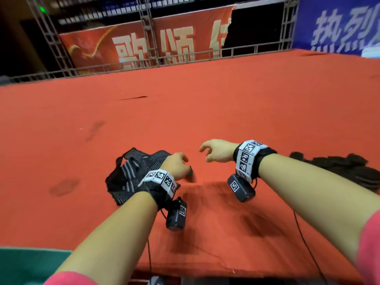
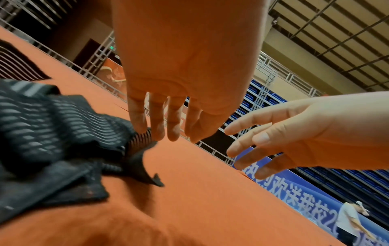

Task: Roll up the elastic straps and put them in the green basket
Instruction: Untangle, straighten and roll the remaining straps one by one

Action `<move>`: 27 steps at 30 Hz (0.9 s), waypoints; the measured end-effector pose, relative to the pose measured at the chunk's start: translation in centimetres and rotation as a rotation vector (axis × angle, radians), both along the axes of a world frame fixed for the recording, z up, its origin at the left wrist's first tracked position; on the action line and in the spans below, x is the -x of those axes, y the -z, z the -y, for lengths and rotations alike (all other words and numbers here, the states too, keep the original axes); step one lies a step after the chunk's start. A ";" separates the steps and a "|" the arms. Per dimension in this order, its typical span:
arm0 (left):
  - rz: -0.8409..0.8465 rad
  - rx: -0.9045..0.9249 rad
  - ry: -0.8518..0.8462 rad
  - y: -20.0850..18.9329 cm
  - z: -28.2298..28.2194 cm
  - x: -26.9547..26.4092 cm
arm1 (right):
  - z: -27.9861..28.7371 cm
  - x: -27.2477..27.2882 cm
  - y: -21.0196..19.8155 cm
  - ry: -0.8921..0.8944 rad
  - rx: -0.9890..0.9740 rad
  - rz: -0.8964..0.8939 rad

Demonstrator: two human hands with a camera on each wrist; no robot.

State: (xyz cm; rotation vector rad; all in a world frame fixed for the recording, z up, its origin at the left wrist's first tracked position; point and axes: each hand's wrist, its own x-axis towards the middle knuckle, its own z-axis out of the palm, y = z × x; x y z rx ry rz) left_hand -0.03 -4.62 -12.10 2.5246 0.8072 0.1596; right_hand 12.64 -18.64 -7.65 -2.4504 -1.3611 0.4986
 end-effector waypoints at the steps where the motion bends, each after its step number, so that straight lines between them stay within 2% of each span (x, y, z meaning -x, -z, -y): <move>1: 0.004 -0.013 -0.028 0.1 -1.2 0.7 | -1.1 0.6 0.3 -0.005 0.001 -0.001; 7: 0.026 -0.023 -0.144 0.5 -6.1 3.6 | -7.2 3.4 2.4 -0.025 -0.052 0.067; 10: -0.061 -0.025 -0.201 1.4 -7.1 4.2 | -9.7 3.5 4.2 0.006 -0.050 0.149; 13: -0.145 -0.026 -0.190 2.4 -7.8 4.6 | -11.7 3.4 5.8 0.009 0.006 0.220; 17: -0.176 -0.016 -0.167 3.2 -7.9 4.5 | -13.1 3.2 7.7 0.000 0.041 0.178; 22: -0.208 -0.009 -0.180 3.7 -8.0 4.2 | -13.9 2.9 9.1 0.086 -0.109 0.140; 27: -0.205 0.043 -0.175 4.2 -8.6 4.1 | -13.4 2.9 7.6 -0.039 -0.257 0.098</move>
